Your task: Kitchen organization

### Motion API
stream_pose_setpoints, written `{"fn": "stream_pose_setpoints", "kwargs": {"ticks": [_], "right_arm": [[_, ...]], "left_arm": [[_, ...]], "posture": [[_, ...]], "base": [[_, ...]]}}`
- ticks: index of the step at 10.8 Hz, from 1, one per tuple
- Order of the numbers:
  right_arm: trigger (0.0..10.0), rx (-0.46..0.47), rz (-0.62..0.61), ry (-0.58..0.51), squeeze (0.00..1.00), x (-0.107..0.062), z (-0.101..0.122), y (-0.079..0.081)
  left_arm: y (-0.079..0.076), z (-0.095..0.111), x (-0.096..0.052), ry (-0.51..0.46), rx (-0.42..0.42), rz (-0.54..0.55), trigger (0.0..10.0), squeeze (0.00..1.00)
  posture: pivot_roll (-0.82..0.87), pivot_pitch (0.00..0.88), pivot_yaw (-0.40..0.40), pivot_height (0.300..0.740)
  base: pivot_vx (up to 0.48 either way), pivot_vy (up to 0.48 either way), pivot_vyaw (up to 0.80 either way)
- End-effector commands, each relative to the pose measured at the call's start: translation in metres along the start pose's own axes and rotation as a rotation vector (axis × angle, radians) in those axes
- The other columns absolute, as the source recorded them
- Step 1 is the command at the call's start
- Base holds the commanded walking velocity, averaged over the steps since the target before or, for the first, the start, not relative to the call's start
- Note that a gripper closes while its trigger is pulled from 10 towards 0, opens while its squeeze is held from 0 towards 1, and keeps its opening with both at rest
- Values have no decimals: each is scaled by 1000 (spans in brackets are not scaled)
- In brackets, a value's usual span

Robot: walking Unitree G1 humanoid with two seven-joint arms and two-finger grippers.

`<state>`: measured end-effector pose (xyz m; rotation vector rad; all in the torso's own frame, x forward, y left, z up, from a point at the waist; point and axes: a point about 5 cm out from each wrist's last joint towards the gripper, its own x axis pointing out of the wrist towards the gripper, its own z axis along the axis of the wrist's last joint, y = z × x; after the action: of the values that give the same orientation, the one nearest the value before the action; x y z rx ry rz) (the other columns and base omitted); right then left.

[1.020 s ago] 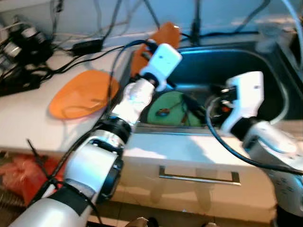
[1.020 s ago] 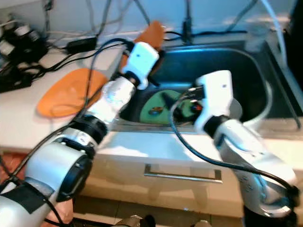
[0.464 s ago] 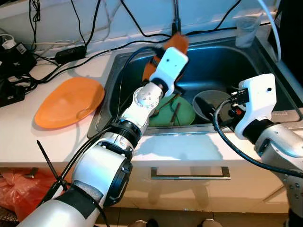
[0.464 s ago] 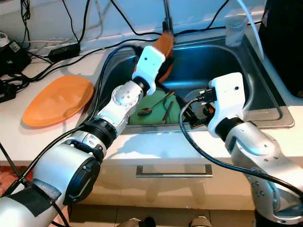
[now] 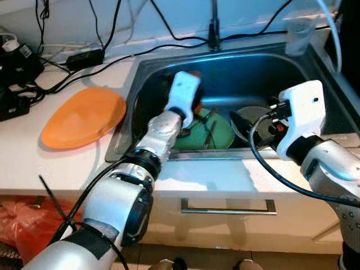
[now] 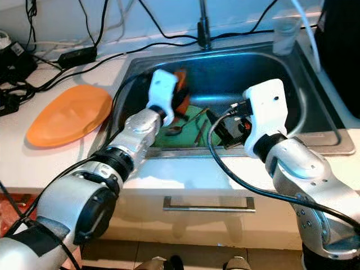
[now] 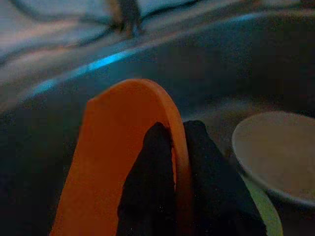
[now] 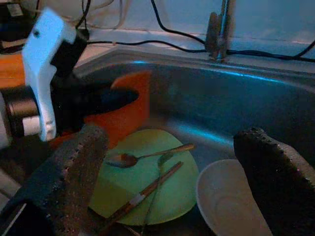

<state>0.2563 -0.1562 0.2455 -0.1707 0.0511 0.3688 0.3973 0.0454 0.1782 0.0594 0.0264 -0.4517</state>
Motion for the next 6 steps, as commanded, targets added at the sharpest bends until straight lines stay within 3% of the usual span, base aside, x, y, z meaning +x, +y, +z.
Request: {"fn": "stream_pose_setpoints", "kwargs": {"ticks": [1, 6], "right_arm": [[10000, 4, 32, -1, 0, 2, 2, 5], [10000, 51, 101, -16, 0, 4, 6, 14]], "left_arm": [[15, -4, -3, 30, -48, 43, 10000, 0], [27, -20, -9, 136, -103, 89, 10000, 0]], "posture": [[-268, 97, 197, 740], [-270, 97, 186, 740]], "base": [[0, 0, 0], [0, 0, 0]]}}
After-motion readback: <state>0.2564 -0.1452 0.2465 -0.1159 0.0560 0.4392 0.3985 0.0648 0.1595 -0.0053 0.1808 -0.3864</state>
